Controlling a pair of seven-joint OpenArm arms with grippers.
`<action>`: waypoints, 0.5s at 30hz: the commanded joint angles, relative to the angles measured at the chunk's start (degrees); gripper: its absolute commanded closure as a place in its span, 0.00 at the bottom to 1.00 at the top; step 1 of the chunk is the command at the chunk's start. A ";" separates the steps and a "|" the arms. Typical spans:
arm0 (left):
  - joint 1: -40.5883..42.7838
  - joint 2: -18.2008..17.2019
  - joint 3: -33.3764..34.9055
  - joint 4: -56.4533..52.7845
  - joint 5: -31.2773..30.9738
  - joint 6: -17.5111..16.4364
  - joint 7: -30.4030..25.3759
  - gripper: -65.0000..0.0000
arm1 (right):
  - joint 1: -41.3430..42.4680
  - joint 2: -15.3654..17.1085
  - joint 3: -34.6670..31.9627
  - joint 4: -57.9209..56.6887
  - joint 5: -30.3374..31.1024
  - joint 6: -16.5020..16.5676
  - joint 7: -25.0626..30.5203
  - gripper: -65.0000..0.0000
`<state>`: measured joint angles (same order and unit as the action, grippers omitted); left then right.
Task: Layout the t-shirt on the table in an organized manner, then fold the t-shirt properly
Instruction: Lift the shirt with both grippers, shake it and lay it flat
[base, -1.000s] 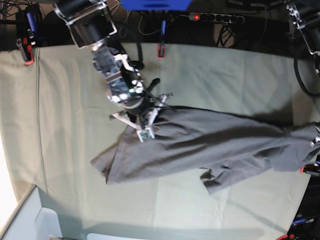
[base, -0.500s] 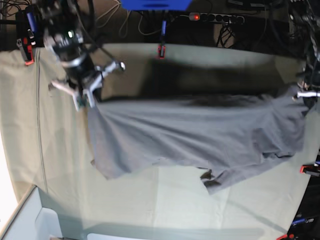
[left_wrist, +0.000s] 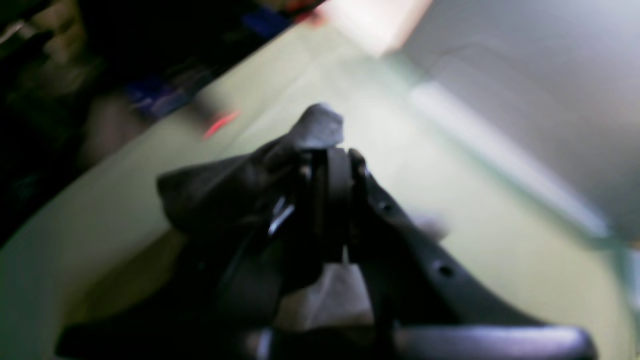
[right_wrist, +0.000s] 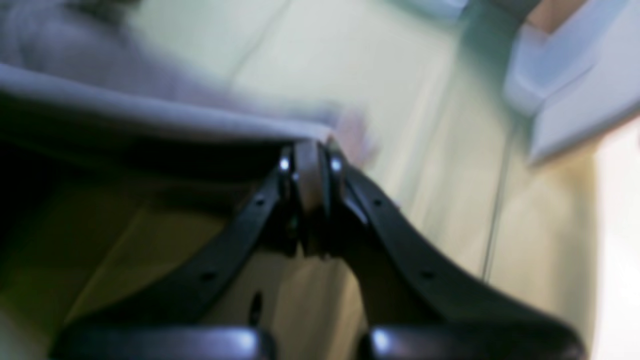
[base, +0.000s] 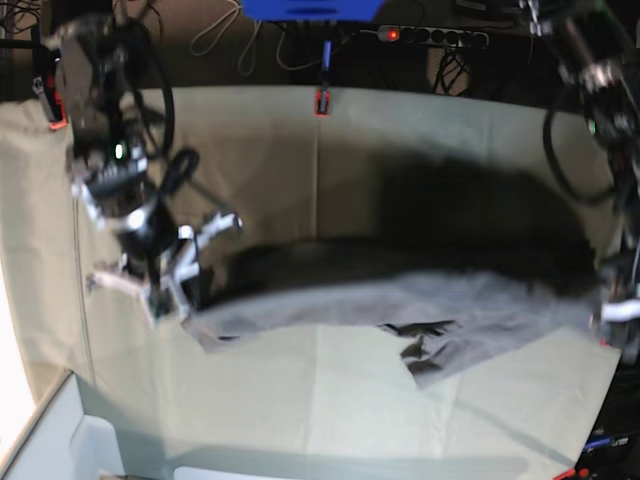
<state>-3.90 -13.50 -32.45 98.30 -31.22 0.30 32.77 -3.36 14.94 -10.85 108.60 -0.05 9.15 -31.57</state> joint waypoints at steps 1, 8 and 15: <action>-3.62 -1.32 2.16 0.38 0.15 0.01 -2.05 1.00 | 3.93 0.40 0.26 -0.68 -0.25 0.30 1.02 1.00; -30.52 -3.25 15.17 -10.70 1.38 0.01 1.47 1.00 | 29.42 0.49 2.37 -13.61 -0.25 7.69 1.46 1.00; -56.54 -1.23 21.50 -25.64 3.05 -0.34 3.40 1.00 | 54.12 0.67 5.80 -23.72 -0.25 12.70 1.46 1.00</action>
<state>-58.39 -14.44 -10.83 71.50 -27.83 0.25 37.58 48.95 15.29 -5.26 83.59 -0.84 21.21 -32.36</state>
